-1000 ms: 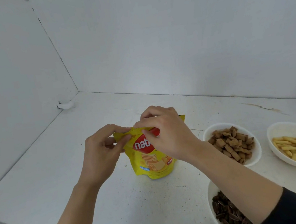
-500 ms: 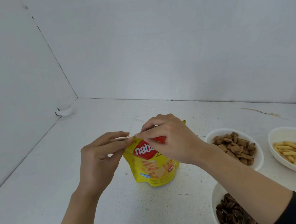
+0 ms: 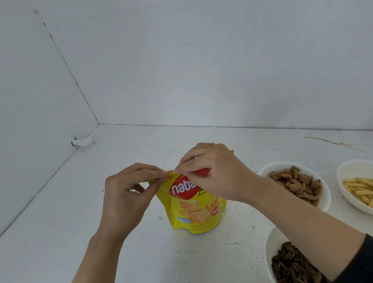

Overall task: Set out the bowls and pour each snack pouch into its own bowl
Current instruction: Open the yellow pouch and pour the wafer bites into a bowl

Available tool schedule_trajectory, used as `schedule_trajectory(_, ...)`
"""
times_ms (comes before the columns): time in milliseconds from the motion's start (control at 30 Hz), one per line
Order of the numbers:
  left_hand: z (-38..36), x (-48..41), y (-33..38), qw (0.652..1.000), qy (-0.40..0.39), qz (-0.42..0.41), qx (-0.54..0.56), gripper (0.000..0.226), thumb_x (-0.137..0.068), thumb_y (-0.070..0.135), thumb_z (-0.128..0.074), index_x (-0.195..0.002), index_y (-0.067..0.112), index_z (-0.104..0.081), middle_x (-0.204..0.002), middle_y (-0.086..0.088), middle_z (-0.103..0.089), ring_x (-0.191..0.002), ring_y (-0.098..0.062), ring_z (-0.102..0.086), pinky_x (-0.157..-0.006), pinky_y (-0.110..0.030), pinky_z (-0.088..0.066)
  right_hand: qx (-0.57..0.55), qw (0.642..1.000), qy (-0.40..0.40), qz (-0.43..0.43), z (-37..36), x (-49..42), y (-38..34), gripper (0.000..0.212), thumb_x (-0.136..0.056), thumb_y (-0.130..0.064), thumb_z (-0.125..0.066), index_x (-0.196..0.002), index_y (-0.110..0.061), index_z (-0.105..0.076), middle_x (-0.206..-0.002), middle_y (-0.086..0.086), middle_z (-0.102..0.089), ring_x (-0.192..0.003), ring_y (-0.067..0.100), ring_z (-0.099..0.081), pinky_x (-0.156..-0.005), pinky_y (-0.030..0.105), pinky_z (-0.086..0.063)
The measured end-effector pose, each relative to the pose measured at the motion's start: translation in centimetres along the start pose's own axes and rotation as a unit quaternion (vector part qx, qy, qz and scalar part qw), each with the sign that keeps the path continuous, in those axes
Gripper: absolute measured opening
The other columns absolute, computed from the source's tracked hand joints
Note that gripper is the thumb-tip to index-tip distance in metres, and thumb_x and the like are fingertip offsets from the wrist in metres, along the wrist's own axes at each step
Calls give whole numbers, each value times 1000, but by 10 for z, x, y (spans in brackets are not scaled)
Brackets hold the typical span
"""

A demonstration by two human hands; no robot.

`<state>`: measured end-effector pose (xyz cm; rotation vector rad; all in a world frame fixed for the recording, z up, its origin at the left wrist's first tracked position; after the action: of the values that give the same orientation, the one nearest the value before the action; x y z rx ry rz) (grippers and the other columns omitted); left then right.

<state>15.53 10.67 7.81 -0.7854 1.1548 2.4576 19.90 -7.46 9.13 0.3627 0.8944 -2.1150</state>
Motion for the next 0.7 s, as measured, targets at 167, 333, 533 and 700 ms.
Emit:
schedule_trajectory(167,1,0,4,1000,-4,1,8,12,-84,16,-76,-93,18,-82,-92,10,-76,-84,-11,-73,-56,-18,-52,-10,1000,3,-3,1,-3,-4,19,-90,-12,-68,-100,-21,-81,-95,-6,-78,-90,10,-68,-79,37,-57)
schedule_trajectory(333,1,-1,6,1000,-8,0,19,14,-84,16,-76,-95,23,-80,-93,11,-75,-84,-9,-72,-56,-17,-52,-23,999,-3,-33,5,-5,-3,16,-88,-9,-68,-93,-18,-80,-89,-7,-78,-87,7,-68,-76,25,-54)
schedule_trajectory(533,-1,-2,9,1000,-16,-13,-1,13,-84,9,-78,-92,18,-83,-92,9,-76,-86,-10,-72,-56,-22,-53,-9,996,-45,-82,1,-11,-6,11,-82,-11,-71,-84,-21,-76,-87,-10,-74,-87,8,-67,-81,31,-56)
schedule_trajectory(700,-3,-2,10,1000,-24,-4,9,14,-84,8,-79,-96,16,-83,-93,9,-75,-85,-12,-71,-57,-22,-53,18,995,-38,-90,0,-13,-6,6,-84,-23,-78,-87,-22,-72,-89,-12,-72,-86,7,-65,-77,24,-52)
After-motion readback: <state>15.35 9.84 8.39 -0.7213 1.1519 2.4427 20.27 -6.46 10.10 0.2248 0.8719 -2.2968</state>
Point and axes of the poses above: each hand's wrist, its own x-axis away from the middle knuckle, its own z-axis out of the back of the hand, y = z × x, the point moved 7 cm from there along -x, towards the middle knuckle
